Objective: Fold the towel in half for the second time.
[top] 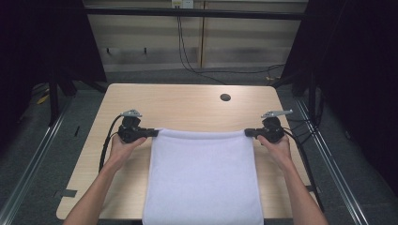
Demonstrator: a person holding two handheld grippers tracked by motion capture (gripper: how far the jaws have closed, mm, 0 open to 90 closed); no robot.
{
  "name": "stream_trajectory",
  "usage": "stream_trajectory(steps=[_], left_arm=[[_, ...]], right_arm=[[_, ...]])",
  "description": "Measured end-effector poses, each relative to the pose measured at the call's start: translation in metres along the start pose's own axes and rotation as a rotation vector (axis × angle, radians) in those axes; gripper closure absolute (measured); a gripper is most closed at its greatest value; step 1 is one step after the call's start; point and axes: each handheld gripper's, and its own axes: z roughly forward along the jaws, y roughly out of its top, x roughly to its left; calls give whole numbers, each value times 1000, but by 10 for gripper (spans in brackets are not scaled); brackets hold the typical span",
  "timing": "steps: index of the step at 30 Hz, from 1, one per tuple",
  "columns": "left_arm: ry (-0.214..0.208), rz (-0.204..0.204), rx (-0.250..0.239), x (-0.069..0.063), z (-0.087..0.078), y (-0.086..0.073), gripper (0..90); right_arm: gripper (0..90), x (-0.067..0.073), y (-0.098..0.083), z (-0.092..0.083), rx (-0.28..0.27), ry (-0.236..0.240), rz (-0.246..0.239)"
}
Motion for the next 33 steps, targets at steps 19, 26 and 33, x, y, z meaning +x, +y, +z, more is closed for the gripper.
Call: stream_trajectory(steps=[19,26,33], left_arm=[[34,37,-231,-9,-42,42,872],[-65,64,-237,-45,-65,-9,872],[-154,98,-212,-86,-87,-41,869]], right_arm=[[864,5,59,-49,-224,10,-70],[864,22,15,-70,-225,87,-107],[863,53,-19,-98,-186,125,-183]])
